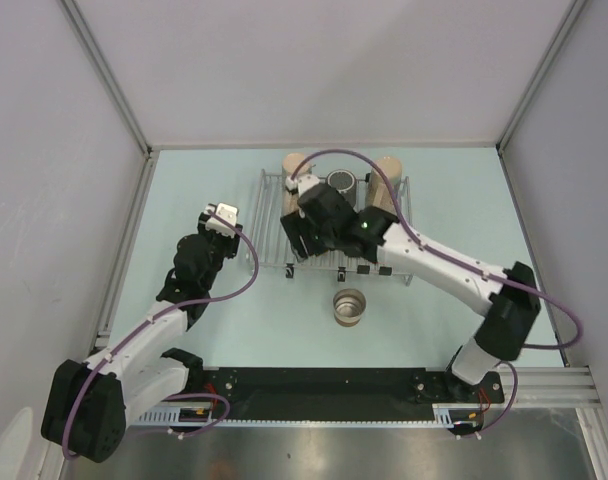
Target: Load the cups into the dish rack
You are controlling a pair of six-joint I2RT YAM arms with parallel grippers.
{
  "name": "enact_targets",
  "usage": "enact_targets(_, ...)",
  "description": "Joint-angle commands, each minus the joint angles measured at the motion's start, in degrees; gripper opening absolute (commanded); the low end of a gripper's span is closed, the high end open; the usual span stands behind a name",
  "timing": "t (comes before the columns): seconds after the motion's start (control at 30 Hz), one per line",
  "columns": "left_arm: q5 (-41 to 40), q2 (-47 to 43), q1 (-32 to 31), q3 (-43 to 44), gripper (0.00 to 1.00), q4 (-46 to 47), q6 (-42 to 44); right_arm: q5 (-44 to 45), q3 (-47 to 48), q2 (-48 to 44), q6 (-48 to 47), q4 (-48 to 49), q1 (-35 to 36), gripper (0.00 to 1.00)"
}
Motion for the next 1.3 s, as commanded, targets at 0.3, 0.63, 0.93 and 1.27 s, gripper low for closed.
enact_targets(0.3, 1.48, -0.51, 0.57, -0.37, 0.52, 2.04, -0.36, 10.36, -33.20, -27.13, 13.75, -3.99, 9.99, 0.70)
enact_targets(0.63, 0.87, 0.28, 0.57, -0.45, 0.53, 2.48, -0.36, 12.82, -33.39, -23.64, 14.63, -0.91, 15.53, 0.66)
enact_targets(0.93, 0.69, -0.42, 0.57, -0.63, 0.53, 2.48, -0.09, 12.64, -33.39, -16.60, 13.67, 2.96, 15.80, 0.61)
enact_targets(1.27, 1.04, -1.56, 0.57, -1.33, 0.54, 3.01, -0.27, 10.10, -34.45, -13.52, 12.96, 5.86, 13.69, 0.20)
